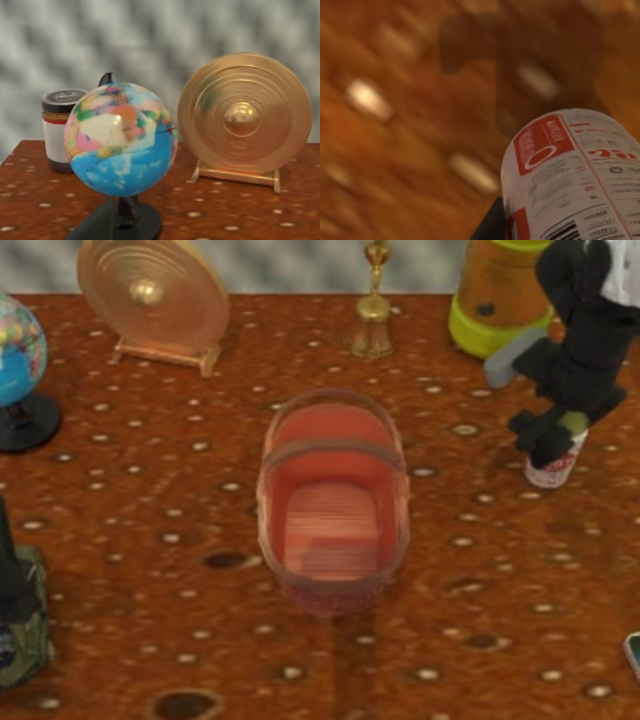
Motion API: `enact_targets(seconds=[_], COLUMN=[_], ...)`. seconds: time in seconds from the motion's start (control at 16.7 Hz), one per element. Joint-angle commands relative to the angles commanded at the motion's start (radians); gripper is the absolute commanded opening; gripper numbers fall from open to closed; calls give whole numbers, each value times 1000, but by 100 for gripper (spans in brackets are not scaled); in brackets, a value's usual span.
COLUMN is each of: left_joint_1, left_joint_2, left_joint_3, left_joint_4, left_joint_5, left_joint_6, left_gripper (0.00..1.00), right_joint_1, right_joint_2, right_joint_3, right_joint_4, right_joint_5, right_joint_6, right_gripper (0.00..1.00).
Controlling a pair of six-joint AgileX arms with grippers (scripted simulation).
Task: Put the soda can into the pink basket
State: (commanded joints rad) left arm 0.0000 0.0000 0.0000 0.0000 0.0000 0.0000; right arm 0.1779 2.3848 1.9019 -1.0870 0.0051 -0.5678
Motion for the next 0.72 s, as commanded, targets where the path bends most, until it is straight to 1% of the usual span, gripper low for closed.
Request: enact_targets(seconds=[0.12,0.18,0.24,0.36,0.42,0.54,0.72], left_joint_1=[0,0,0,0,0,0,0], left_joint_2=[0,0,0,0,0,0,0], left_joint_3=[0,0,0,0,0,0,0], left_joint_4=[0,0,0,0,0,0,0], left_joint_5=[0,0,0,0,0,0,0], left_joint_6=[0,0,0,0,0,0,0], left_gripper=[100,100,100,100,100,100,100], right_joint_1=[-3,-1,3,14,19,32,52], right_joint_2=[-2,-3,-5,-14,-20,-34,-61], right_joint_3=[0,-3,-9,-30,-46,-87,-168], right_joint_4=[0,10,30,104,157,294,561], right_joint_5=[0,-7,-20,-68,-100,-180,-329], right_joint_6=[1,3,8,28,43,84,166], right_gripper=[0,0,0,0,0,0,0])
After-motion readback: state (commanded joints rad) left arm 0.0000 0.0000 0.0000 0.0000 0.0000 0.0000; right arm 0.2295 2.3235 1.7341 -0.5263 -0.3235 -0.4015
